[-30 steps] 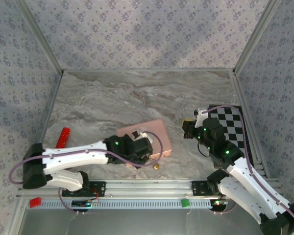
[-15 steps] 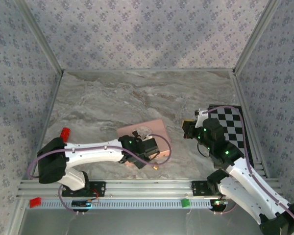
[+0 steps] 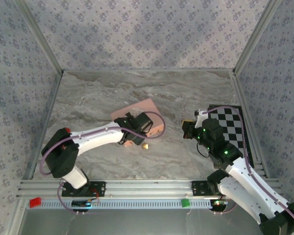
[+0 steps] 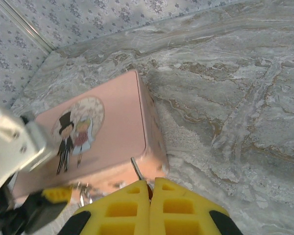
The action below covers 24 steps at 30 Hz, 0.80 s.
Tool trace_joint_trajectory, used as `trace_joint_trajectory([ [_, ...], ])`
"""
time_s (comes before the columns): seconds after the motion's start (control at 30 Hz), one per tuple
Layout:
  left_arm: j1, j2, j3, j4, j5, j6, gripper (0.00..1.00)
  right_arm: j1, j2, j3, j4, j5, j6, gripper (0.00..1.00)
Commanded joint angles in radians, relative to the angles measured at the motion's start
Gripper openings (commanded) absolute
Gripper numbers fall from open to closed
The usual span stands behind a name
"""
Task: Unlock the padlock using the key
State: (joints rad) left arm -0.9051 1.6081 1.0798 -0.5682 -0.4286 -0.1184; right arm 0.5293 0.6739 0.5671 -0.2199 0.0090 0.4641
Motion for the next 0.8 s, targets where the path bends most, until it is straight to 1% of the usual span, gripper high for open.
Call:
trace_joint_trajectory([
  [0.0,0.085,0.068,0.025,0.051,-0.104,0.082,0.83,-0.005,0.003,0.003,0.021,-0.012,0.021,0.00],
  [0.13,0.149,0.095,0.063,0.082,-0.143,0.123,0.85,-0.005,-0.002,0.008,0.008,-0.014,0.026,0.00],
  [0.2,0.158,0.096,0.076,0.083,-0.188,0.129,0.86,-0.006,-0.008,0.005,0.005,-0.011,0.031,0.00],
  [0.3,0.151,0.073,0.097,0.055,-0.211,0.104,0.87,-0.007,-0.016,0.001,0.005,-0.012,0.037,0.00],
  [0.4,0.106,-0.012,0.082,0.038,-0.202,0.020,0.88,-0.006,-0.017,0.002,0.002,-0.010,0.036,0.00],
  [0.43,0.092,-0.053,0.076,0.028,-0.171,-0.033,0.88,-0.006,-0.016,0.001,0.004,-0.010,0.035,0.00],
  [0.47,0.082,-0.092,0.070,0.020,-0.114,-0.093,0.89,-0.007,-0.014,0.001,0.004,-0.010,0.035,0.00],
  [0.53,0.082,-0.187,0.032,0.041,0.090,-0.251,0.89,-0.006,-0.013,0.001,0.007,-0.010,0.033,0.00],
  [0.6,0.074,-0.274,-0.048,0.151,0.246,-0.368,0.89,-0.006,-0.011,-0.005,0.015,-0.013,0.030,0.00],
  [0.67,0.066,-0.333,-0.139,0.259,0.308,-0.471,0.90,-0.008,-0.005,-0.012,0.032,-0.018,0.029,0.00],
  [0.73,0.066,-0.379,-0.242,0.379,0.334,-0.562,0.92,-0.011,0.014,-0.005,0.039,-0.027,0.028,0.00],
  [0.77,0.067,-0.395,-0.297,0.471,0.364,-0.585,0.93,-0.012,0.024,0.003,0.041,-0.038,0.027,0.00],
])
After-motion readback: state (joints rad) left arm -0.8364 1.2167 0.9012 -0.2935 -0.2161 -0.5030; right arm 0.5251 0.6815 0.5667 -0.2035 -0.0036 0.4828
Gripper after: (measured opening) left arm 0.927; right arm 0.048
